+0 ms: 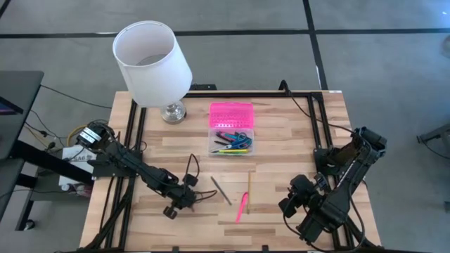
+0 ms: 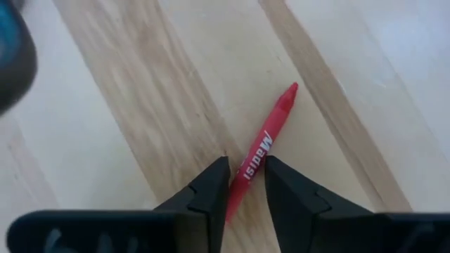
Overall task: Pick & place school supplies into a supply box
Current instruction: Put the red crayon into the pink supply box
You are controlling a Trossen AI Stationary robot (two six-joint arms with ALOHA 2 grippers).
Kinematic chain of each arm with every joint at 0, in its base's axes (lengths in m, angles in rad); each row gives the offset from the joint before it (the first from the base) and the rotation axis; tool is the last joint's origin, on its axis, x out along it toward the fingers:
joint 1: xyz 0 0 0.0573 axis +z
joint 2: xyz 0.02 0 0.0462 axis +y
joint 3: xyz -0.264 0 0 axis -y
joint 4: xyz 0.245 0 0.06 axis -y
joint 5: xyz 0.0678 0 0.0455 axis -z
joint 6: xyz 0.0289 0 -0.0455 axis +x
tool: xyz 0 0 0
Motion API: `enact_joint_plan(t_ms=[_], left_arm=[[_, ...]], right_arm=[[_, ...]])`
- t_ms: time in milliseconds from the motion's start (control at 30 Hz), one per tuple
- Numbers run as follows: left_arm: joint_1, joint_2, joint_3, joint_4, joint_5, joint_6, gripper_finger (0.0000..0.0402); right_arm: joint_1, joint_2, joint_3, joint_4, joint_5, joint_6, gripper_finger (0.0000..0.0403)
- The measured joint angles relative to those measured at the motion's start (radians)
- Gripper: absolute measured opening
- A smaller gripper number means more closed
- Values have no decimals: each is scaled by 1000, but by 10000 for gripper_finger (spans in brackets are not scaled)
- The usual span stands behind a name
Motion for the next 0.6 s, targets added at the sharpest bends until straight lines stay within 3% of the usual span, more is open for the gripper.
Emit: enact_joint_plan(t_ms=[267, 433, 600], left_arm=[[-1, 1, 0, 3, -42, -239, 64], [-1, 1, -1, 8, -73, -404, 52], [-1, 1, -3, 27, -95, -590, 41]], right_arm=[[-1, 0, 0, 0, 9, -1, 118], [-7, 0, 0, 0, 85, -5, 118], [-51, 0, 0, 0, 109, -92, 118]])
